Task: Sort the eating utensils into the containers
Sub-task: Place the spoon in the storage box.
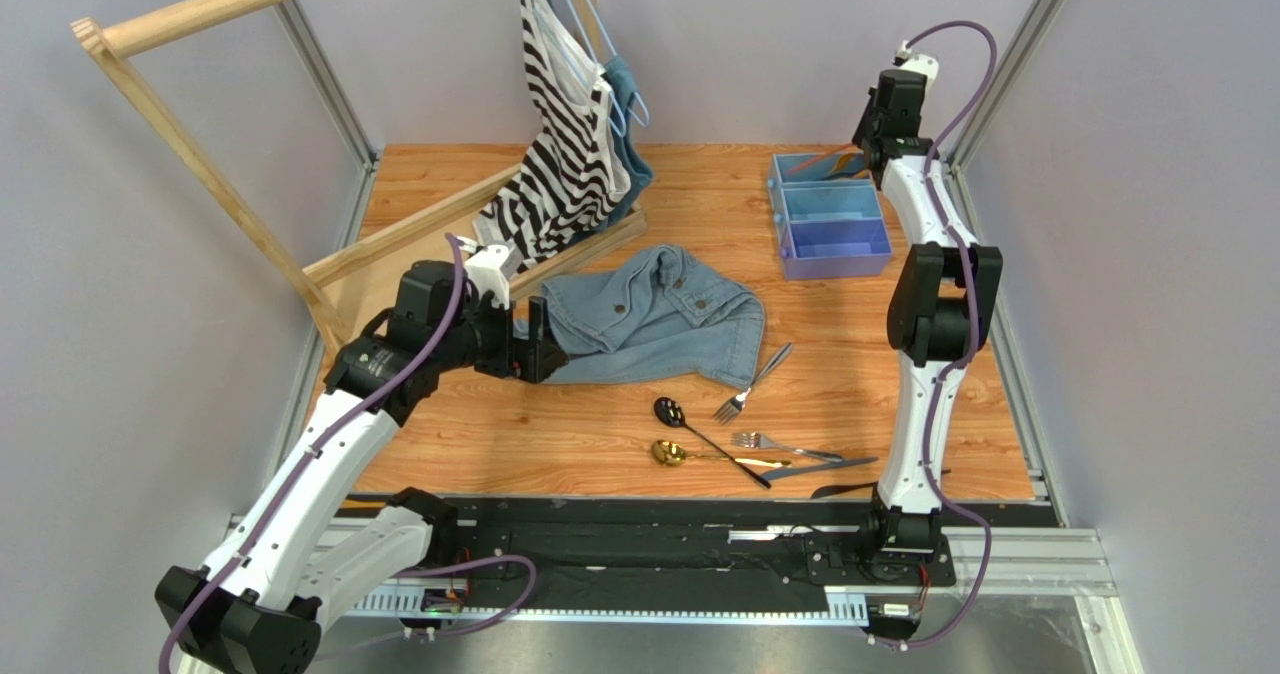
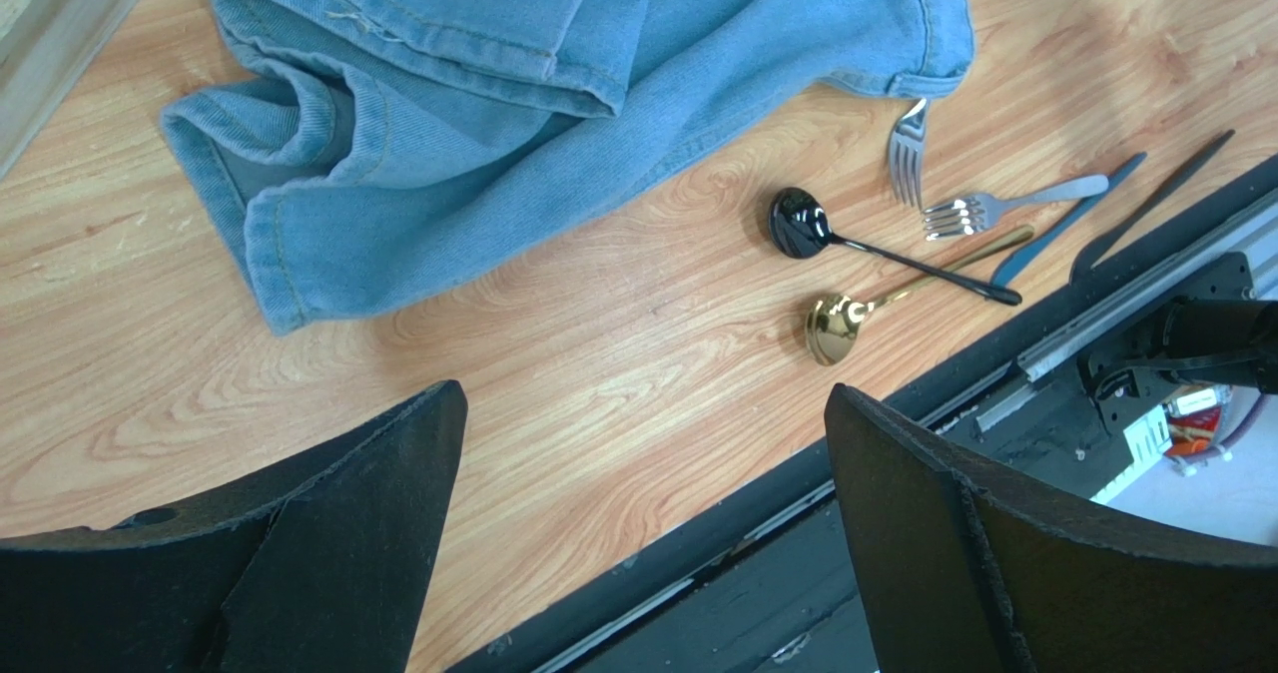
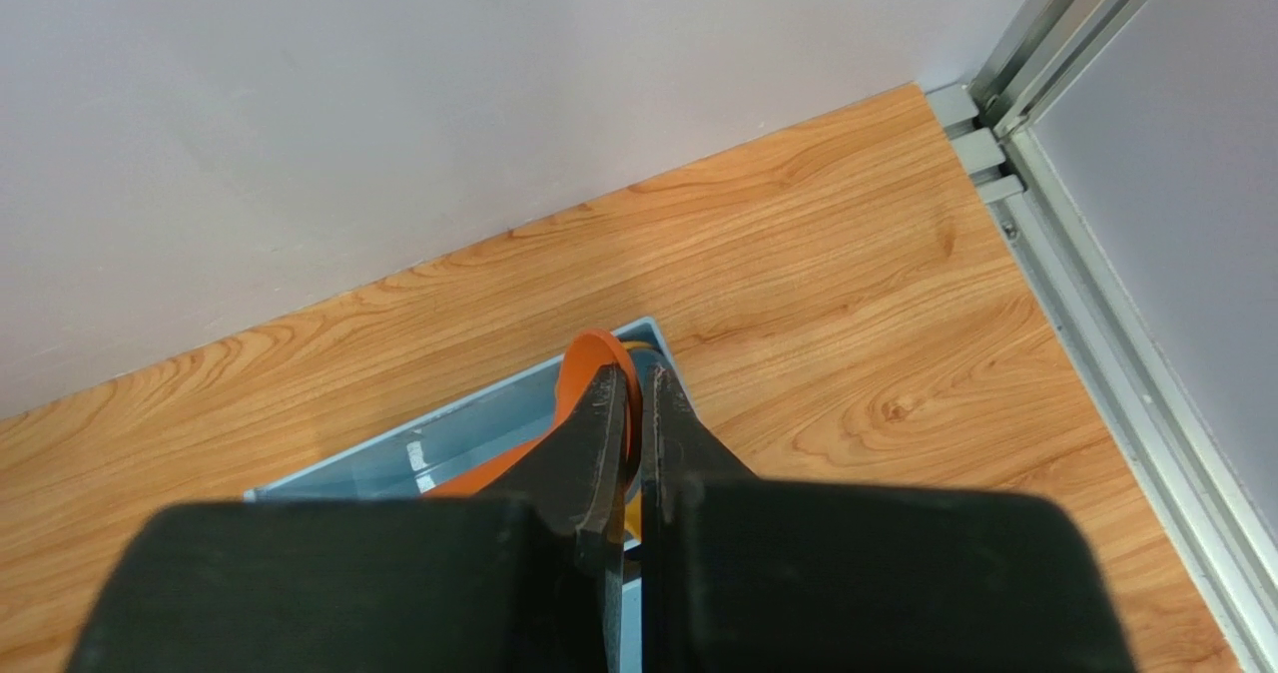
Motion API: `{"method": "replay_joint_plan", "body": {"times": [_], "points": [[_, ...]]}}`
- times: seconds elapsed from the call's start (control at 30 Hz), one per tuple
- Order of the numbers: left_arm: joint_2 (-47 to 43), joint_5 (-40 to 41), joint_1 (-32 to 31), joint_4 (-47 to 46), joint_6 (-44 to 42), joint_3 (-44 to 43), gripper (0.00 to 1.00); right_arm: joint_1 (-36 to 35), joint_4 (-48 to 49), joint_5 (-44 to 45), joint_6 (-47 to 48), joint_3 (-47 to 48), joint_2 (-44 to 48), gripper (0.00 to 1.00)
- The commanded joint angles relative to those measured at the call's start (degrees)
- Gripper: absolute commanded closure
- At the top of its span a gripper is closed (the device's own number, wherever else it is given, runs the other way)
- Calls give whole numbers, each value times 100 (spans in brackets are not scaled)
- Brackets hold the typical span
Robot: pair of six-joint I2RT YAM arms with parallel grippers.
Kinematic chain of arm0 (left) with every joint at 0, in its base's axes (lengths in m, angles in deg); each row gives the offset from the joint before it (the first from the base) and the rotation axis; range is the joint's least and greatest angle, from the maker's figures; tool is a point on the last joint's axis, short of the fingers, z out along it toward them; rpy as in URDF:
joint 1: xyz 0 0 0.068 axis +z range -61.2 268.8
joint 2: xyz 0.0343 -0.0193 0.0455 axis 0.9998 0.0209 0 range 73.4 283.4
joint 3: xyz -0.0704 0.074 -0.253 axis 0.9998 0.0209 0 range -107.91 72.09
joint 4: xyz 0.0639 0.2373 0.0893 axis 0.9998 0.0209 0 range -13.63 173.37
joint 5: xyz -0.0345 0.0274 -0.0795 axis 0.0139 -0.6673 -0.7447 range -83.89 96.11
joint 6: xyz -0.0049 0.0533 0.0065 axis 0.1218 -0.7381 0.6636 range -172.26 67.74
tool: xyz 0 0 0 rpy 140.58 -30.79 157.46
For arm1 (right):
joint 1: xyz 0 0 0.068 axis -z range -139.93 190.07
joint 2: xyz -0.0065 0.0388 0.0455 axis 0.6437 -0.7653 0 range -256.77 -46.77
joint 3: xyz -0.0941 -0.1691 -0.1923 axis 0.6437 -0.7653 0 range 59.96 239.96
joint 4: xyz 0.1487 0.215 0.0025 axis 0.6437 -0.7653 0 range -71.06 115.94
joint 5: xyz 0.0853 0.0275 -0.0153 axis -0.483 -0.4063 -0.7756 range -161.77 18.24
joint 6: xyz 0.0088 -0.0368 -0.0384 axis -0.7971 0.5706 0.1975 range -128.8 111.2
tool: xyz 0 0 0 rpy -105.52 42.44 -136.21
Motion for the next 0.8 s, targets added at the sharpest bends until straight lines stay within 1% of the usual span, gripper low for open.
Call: {"method": "replay_joint_plan", "body": {"times": [0.0,0.17,0.2,0.27,0.33,0.37,0.4,0.5,0.57,0.6,0.67,0.7,0.77], "points": [[0,12,3,-61,-106,-75,2,-46,375,-143,-202,-344,76,99],[0,21,3,-52,-106,-75,2,-72,454,-204,-334,-653,190,96],[0,12,3,-61,-106,-75,2,-72,489,-231,-343,-749,217,92],[0,21,3,-61,-115,-75,2,-81,516,-275,-352,-811,296,89],[0,21,3,-61,-115,-75,2,-81,560,-292,-351,-872,349,79],[0,12,3,-61,-106,-75,2,-81,569,-292,-352,-873,384,76],[17,12,3,-69,-98,-67,2,-81,543,-292,-334,-873,401,68],[61,-32,3,-52,-106,-75,2,-81,464,-275,-299,-785,437,49],[61,-14,3,-61,-106,-75,2,-81,454,-301,-299,-741,507,41],[61,-5,3,-69,-106,-75,2,-81,446,-310,-299,-741,533,34],[52,12,3,-52,-98,-67,2,-72,437,-336,-334,-689,630,32],[61,12,3,-61,-106,-66,2,-72,420,-380,-351,-671,674,27],[61,21,3,-61,-106,-66,2,-72,402,-467,-430,-627,797,25]]}}
